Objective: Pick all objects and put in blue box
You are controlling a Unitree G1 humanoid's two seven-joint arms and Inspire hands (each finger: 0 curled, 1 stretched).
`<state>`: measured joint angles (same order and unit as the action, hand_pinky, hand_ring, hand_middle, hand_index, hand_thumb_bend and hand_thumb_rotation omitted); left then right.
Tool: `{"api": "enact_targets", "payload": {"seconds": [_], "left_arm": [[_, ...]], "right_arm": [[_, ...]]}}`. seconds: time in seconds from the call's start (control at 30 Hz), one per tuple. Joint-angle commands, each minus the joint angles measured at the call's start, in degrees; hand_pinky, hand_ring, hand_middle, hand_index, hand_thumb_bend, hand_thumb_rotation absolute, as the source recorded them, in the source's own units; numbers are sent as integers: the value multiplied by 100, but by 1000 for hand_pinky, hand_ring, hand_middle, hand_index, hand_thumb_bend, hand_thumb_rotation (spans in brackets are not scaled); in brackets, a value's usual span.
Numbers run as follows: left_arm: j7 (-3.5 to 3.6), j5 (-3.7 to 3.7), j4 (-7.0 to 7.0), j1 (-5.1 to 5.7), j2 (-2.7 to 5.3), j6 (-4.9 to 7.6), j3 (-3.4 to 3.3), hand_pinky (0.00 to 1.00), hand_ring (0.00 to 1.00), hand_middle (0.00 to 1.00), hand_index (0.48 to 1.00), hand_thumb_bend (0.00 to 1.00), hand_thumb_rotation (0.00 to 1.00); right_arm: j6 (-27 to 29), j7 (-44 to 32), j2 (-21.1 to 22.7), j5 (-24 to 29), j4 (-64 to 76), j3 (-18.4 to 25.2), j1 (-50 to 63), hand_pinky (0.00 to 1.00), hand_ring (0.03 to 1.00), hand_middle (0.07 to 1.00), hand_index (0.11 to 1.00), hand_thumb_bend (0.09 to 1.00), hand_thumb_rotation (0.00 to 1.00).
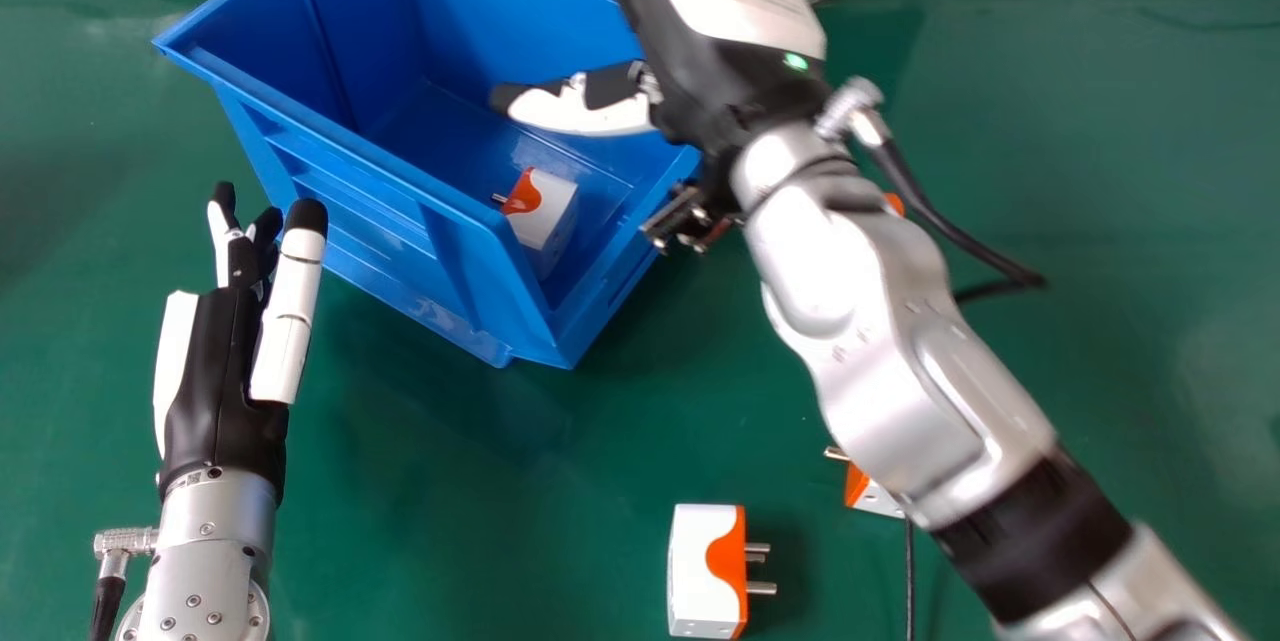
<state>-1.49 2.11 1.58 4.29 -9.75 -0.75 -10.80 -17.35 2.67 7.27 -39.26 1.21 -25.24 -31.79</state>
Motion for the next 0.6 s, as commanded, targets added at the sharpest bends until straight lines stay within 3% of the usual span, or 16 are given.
{"api": "enact_targets", "payload": {"seconds": [0.0, 0.1, 0.23, 0.57], "left_arm": [[-14, 9, -36, -61, -73, 88, -42, 996, 996, 984, 979, 589, 975], [-23, 37, 18, -77, -92, 156, -42, 994, 996, 984, 978, 587, 975], [-10, 13, 163, -110, -117, 250, -74, 995, 998, 985, 978, 586, 976], [-13, -14, 222, -171, -120, 213, -127, 994, 996, 982, 973, 583, 978]], "right_arm": [[65, -13, 197, -134, 753, 239, 360, 834, 1000, 1000, 1000, 406, 260], [110, -103, 452, -203, 1240, 389, 702, 828, 1000, 1000, 1000, 412, 276], [214, -228, 748, -286, 1667, 633, 998, 816, 997, 1000, 997, 418, 286], [298, -536, 1071, -33, 2155, 1437, 1328, 786, 975, 1000, 986, 435, 318]]}}
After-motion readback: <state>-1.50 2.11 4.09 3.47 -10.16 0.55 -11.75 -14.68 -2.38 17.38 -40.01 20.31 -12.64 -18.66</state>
